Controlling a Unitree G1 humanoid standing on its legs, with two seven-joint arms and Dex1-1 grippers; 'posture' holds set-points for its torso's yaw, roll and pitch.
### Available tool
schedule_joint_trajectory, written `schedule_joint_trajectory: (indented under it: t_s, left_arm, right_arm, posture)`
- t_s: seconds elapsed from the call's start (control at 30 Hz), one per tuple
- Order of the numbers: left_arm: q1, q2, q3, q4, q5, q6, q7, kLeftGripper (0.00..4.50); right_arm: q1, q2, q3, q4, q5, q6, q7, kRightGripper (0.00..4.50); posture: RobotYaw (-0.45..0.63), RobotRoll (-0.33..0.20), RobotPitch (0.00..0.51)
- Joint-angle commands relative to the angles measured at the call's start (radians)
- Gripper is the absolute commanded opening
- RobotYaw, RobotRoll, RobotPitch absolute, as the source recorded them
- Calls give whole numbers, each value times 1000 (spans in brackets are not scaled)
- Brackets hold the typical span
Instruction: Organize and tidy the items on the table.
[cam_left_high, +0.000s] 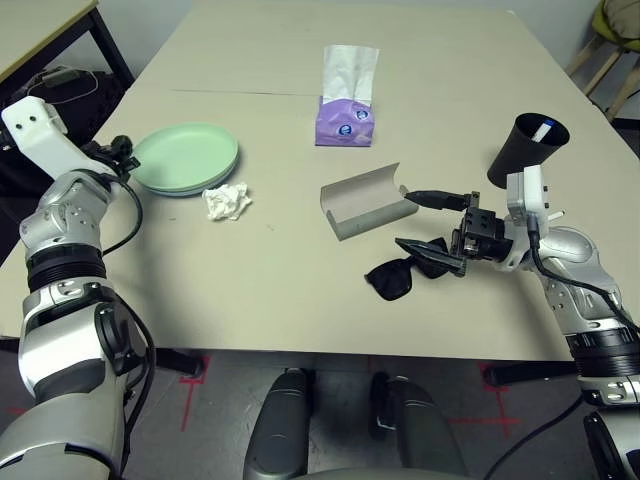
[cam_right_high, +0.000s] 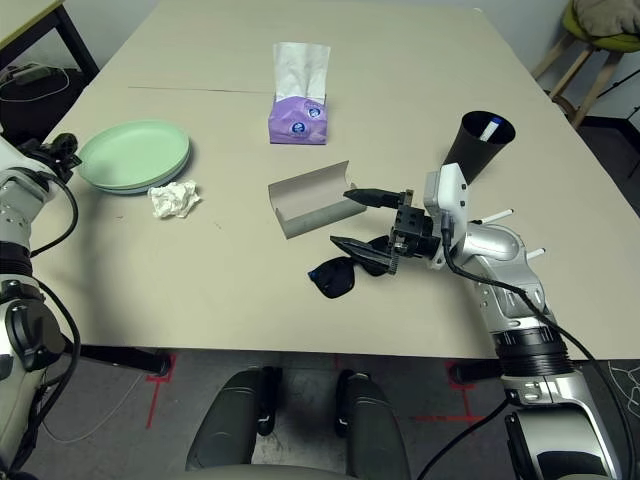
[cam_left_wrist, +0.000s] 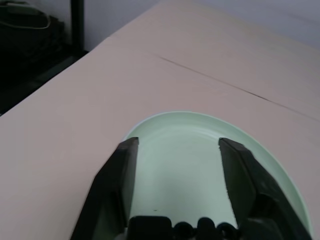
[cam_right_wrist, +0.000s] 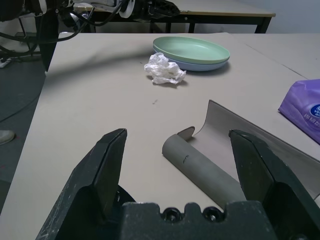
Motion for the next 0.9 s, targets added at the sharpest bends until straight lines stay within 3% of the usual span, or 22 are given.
schedule_joint_trajectory:
  t_s: [0.03, 0.17, 0.33, 0.9]
  left_arm:
    - [82, 0, -53, -164, -31, -40, -184, 4393]
    - [215, 49, -148, -357, -45, 2, -398, 4457]
    - [324, 127, -257, -477, -15, 86, -508, 4457]
    - [354, 119, -339, -389, 49, 118, -578, 4457]
  right_arm:
    - [14, -4, 6, -6, -6, -2, 4, 4500]
    - [13, -4, 6, -2, -6, -5, 6, 4500]
    - [12, -3, 6, 1, -11, -7, 3, 4500]
    - [-1, -1, 9, -15, -15, 7, -11, 4500]
  posture:
    - [129, 0, 133]
    - [134, 0, 133]
    - [138, 0, 134]
    - [126, 0, 134]
